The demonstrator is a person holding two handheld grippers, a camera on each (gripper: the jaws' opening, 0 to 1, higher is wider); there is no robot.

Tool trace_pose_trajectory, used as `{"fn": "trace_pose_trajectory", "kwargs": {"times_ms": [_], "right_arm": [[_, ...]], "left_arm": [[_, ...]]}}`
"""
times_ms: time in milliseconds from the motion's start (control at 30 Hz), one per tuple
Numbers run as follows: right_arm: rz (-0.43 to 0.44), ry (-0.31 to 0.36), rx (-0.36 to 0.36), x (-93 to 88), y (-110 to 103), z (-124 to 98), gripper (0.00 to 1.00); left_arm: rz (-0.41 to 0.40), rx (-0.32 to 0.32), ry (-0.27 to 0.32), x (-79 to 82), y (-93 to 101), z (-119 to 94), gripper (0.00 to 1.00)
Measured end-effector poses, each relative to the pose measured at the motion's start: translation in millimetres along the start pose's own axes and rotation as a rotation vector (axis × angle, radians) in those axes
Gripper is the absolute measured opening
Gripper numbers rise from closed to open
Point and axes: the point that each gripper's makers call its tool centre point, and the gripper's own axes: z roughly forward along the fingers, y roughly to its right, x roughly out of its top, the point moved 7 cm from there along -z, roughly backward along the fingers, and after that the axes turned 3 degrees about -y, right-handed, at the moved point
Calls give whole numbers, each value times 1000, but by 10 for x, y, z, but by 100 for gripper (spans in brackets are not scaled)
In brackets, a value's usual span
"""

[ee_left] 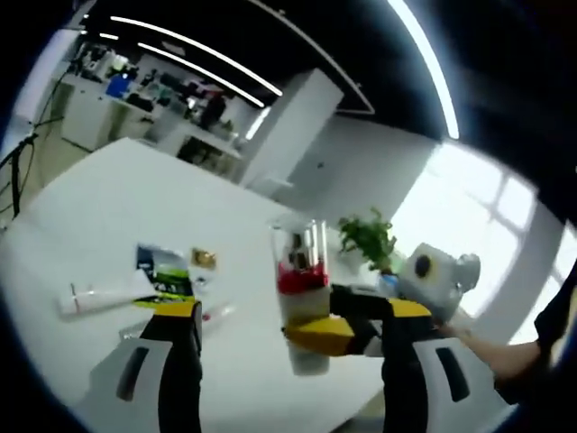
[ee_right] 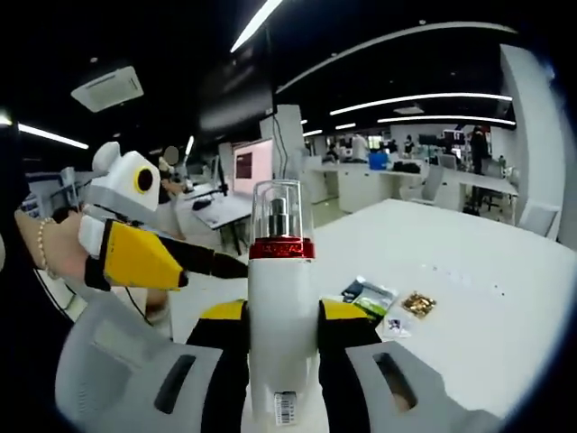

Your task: Arrange the skincare products in the storage area until every visible bottle or jar stands upright without overlapping.

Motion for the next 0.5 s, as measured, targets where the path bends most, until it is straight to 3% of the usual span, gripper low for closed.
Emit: {"fn": "trace_pose_trajectory", "kwargs": {"times_ms": [67,500], "right_arm": [[1,8,-1,29,-37,-8,28],[-2,60,-2,172,-176,-12,28]], "left_arm": [[18,0,5,25,19,10,64],[-31,-26,29,83,51,63,58]]}}
